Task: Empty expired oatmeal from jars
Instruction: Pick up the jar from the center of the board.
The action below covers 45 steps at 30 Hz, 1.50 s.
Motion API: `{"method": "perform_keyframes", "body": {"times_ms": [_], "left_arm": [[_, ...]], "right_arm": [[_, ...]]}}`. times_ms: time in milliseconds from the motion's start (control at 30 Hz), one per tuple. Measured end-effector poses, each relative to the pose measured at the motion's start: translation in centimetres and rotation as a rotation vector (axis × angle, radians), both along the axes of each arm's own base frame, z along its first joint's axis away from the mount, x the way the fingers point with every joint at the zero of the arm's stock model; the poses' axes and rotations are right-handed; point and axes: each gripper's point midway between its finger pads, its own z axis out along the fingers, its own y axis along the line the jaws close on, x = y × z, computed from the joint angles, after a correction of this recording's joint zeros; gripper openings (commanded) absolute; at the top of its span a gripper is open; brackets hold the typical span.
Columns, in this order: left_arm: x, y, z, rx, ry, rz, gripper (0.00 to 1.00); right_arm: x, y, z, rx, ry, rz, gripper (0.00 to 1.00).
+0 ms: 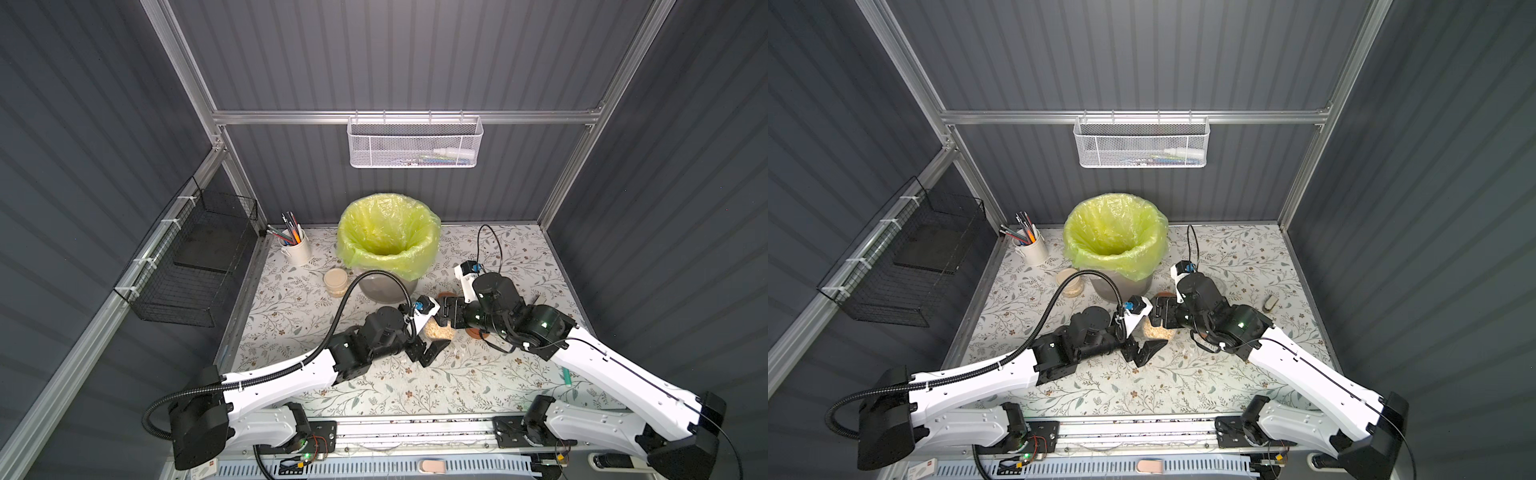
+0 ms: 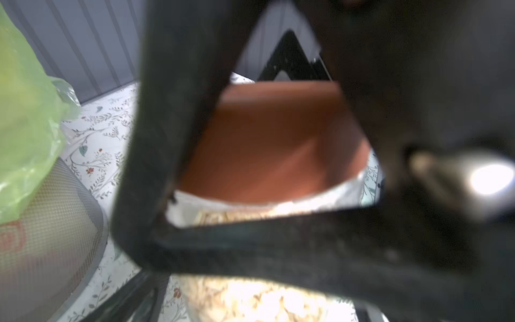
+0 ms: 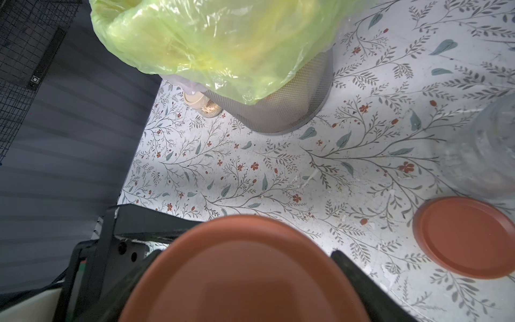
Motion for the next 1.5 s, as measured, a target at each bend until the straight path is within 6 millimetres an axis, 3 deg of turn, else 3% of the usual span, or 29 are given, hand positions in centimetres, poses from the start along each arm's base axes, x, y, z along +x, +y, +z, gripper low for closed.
{"method": "perform_keyframes", "body": {"times_ms": [267, 600, 1500], "left_arm": [[0.4, -0.7, 0.3, -0.027, -0.027, -0.003, 1.00], [0.2, -0.2, -1.5, -0.011, -0.020, 0.001, 1.00], [0.8, -0.5, -0.2, -0.066, -0.055, 0.021, 1.00]], "right_arm": [[0.1, -0.2, 0.2, 0.020, 0.012, -0.018, 0.58], [0.1, -0.3, 0.8, 0.052, 0.011, -0.023, 0.58], [0.0, 0.5, 1.6, 0.117, 0.027, -0.019, 0.58]]}}
